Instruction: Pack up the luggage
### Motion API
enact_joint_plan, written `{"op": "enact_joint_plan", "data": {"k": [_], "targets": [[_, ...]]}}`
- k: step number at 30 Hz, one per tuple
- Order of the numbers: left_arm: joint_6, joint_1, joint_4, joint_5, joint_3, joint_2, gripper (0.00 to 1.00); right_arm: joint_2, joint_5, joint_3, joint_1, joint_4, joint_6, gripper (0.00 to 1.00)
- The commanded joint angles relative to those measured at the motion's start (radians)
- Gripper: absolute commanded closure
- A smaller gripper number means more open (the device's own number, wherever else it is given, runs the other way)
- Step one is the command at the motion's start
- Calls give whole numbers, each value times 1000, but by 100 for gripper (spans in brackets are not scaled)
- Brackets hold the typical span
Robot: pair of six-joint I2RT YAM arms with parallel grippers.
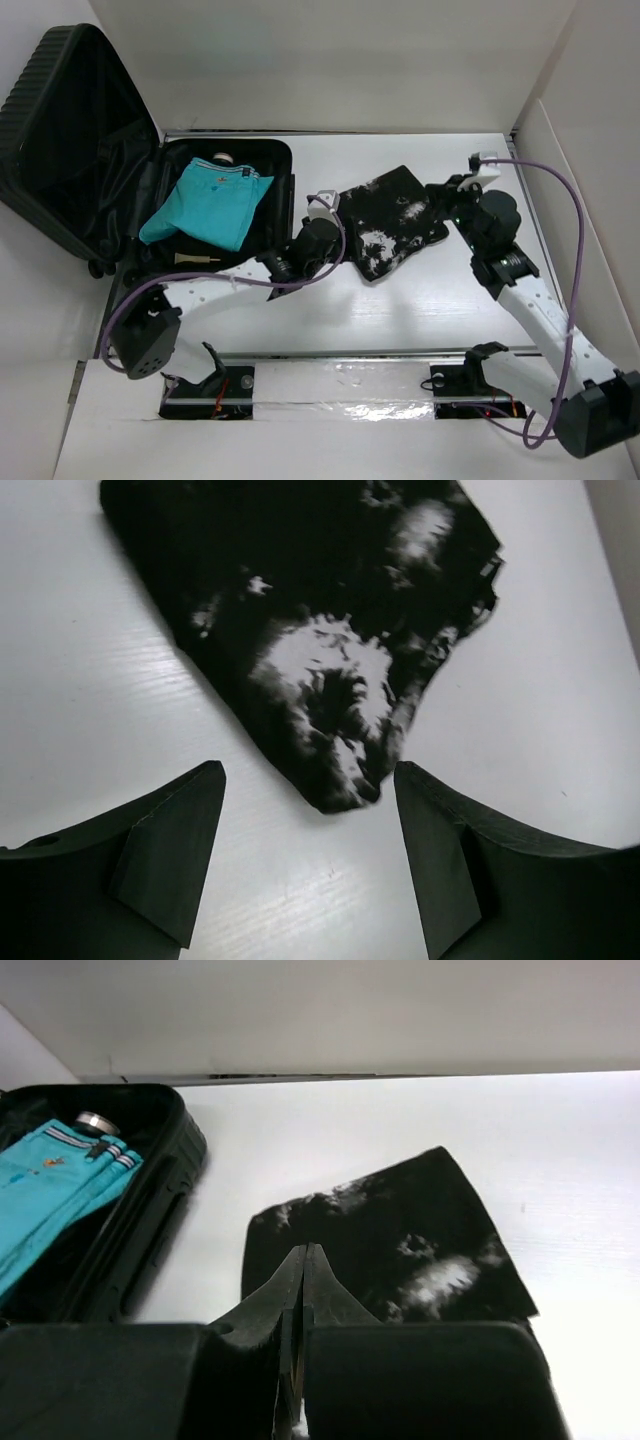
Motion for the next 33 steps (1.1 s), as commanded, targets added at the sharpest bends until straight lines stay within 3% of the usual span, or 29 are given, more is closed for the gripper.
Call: {"op": "enact_joint_plan", "data": {"k": [1, 4, 5, 7, 12, 28, 33], "targets": [[-38, 33, 59, -55, 56, 63, 34, -92, 10, -59, -32, -97, -66, 99], [-76, 33, 30, -54, 110, 161, 25, -152, -63, -95, -63, -79, -71, 85], [-96, 33, 28, -49, 119, 183, 25, -188, -106, -108, -72, -61, -68, 61], [-111, 42, 24, -55, 146, 247, 24, -222, -122, -138, -72, -28, -60, 28], [-154, 65, -15, -69, 211, 375, 23, -282, -126, -163, -72, -31, -43, 1], [-259, 106, -47, -103, 345, 596, 23, -305, -232, -220, -81, 41, -22, 5], [-279, 116, -39, -109, 368, 646, 29, -302, -237, -221, -72, 42, -22, 5]]}}
